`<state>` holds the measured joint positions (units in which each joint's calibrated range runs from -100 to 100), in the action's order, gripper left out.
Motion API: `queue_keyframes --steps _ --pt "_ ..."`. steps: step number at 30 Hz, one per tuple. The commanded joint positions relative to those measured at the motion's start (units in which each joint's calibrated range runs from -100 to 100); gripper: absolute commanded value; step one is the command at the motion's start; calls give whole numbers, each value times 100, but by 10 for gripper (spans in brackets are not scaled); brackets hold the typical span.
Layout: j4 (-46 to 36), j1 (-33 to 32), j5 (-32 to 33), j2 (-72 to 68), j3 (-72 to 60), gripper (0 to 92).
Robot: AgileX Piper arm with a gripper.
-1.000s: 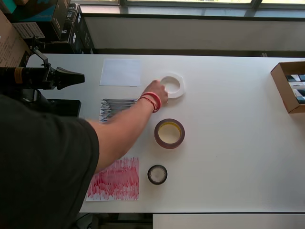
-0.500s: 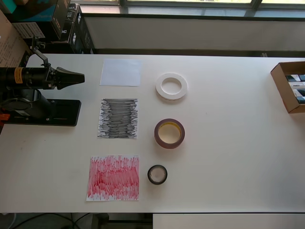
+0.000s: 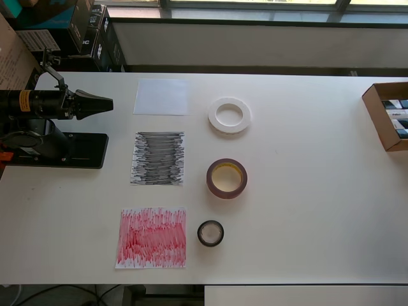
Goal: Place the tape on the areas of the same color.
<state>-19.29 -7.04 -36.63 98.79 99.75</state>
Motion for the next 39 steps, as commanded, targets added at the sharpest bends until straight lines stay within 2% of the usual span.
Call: queue_keyframes --steps 1,39 --pt "-35 -15 -20 46 -39 2" --pt "-86 -15 -61 37 -75 2"
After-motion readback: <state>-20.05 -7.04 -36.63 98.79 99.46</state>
